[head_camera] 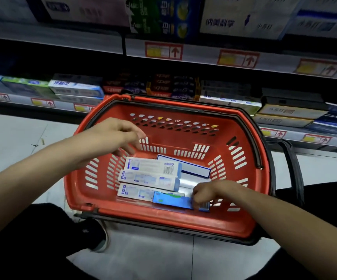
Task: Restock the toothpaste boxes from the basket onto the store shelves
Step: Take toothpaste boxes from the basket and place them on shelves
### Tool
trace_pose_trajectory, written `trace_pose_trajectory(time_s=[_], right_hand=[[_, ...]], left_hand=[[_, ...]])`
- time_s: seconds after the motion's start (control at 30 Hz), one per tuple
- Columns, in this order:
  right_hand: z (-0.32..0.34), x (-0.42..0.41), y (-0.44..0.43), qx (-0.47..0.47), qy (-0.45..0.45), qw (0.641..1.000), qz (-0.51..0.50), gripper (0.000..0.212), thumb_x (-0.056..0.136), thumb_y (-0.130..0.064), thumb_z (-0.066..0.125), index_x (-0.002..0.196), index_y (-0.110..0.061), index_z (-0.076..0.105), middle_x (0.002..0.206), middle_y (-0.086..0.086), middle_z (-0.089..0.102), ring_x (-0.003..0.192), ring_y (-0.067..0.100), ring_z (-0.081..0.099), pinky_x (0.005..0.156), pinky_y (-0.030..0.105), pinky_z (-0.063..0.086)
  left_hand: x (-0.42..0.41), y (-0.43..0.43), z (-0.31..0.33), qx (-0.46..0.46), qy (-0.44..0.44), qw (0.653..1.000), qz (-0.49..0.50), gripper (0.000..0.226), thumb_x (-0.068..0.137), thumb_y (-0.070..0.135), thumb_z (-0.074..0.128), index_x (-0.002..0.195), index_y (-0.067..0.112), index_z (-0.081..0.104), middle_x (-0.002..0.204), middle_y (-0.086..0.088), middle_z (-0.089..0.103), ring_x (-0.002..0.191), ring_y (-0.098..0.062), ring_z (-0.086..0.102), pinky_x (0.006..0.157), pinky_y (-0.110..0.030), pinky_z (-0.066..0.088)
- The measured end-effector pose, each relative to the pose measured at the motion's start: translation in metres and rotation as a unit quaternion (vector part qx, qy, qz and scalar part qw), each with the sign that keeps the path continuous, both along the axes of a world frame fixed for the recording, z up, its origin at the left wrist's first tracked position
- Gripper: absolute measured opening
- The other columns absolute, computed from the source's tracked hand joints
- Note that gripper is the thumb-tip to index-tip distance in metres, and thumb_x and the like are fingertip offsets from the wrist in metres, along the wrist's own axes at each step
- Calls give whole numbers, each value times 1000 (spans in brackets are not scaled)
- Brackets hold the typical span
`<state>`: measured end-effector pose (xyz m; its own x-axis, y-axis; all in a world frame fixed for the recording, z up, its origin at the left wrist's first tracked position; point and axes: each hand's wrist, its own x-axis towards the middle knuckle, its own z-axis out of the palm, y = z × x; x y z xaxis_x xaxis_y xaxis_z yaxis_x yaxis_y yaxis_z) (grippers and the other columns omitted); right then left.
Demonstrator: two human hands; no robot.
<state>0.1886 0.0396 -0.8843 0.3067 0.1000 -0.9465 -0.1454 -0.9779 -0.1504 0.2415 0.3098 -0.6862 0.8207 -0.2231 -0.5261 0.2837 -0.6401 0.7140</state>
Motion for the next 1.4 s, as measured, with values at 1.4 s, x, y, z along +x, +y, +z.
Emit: trace_pose_trajectory(time_s=[1.4], right_hand=[[212,26,-30,323,-610,718,-87,60,78,1,84,124,-32,66,141,-7,46,136,4,44,100,14,45]], left_hand=[[27,-17,-6,-154,47,986,-35,52,86,56,75,106,8,80,102,-16,79,94,-33,75,90,-40,55]])
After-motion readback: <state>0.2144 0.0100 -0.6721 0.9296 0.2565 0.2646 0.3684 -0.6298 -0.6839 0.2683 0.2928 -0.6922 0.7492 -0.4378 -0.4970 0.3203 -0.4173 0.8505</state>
